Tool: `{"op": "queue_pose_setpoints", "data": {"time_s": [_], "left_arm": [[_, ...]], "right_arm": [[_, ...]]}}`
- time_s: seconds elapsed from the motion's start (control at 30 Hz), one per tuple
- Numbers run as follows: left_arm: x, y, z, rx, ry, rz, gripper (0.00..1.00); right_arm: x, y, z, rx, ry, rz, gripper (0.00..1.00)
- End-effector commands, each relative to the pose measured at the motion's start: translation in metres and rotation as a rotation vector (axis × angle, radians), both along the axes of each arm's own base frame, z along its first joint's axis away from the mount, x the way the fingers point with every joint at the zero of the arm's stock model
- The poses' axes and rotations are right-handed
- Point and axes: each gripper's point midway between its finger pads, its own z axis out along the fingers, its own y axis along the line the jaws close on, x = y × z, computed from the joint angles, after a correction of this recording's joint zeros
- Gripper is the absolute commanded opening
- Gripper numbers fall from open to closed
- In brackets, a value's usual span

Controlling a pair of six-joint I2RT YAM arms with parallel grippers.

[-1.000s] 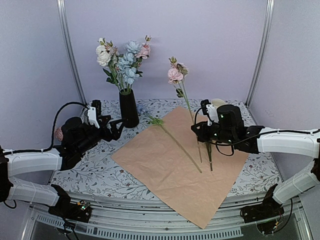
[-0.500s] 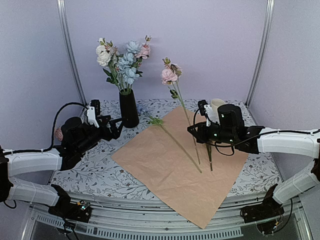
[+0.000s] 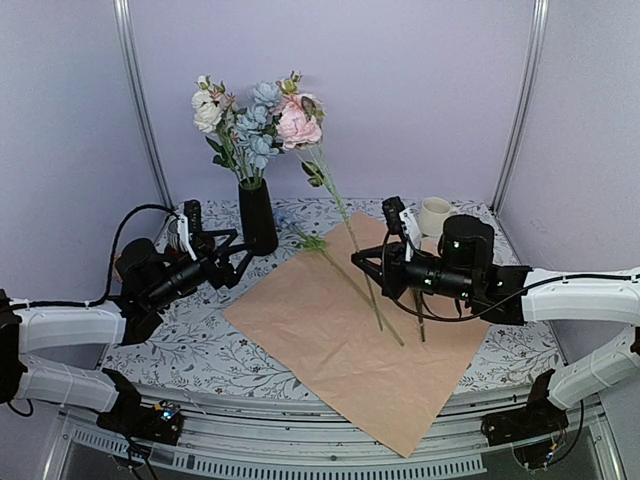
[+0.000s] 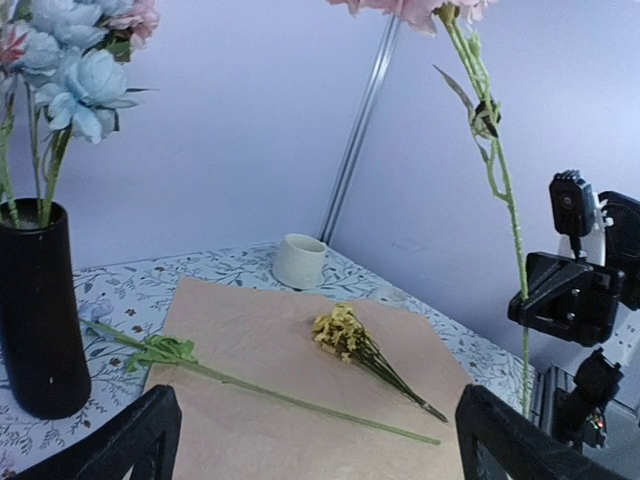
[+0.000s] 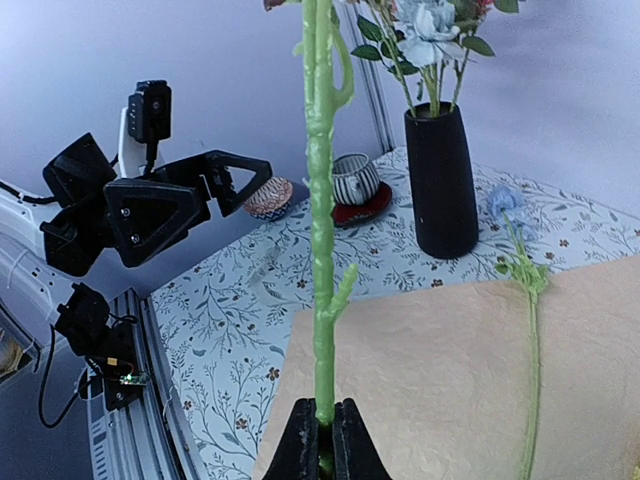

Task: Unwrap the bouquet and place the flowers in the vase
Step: Pass from the right arm to the left

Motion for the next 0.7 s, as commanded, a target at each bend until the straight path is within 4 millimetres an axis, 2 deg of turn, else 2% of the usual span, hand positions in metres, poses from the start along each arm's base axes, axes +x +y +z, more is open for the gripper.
{"op": "queue_pose_setpoints", "data": {"time_s": [0.0,0.23,0.47,0.67], "left_arm": [[-0.020,-0.012,0.013,-0.029,-0.075,-0.128,0.98],[-0.025,-0.012,0.017,-0.030,-0.113,-0.144,0.98],[-0.041,-0.014,0.024,-0.068,-0.150,-0.209,0.98],[-0.060,-0.012,0.030,-0.104,-0.208,-0.270,0.98]], "right_arm": [[-0.006,0.008,0.011,0.039,-0.120,0.019,0.02],[-0.012,0.021,0.018,0.067,-0.166,0.064,0.03],[-0.019,0.046,-0.003,0.055,-0.146,0.111,0.02],[-0.025,0.072,-0.008,0.064,-0.134,0.154,0.03]]}}
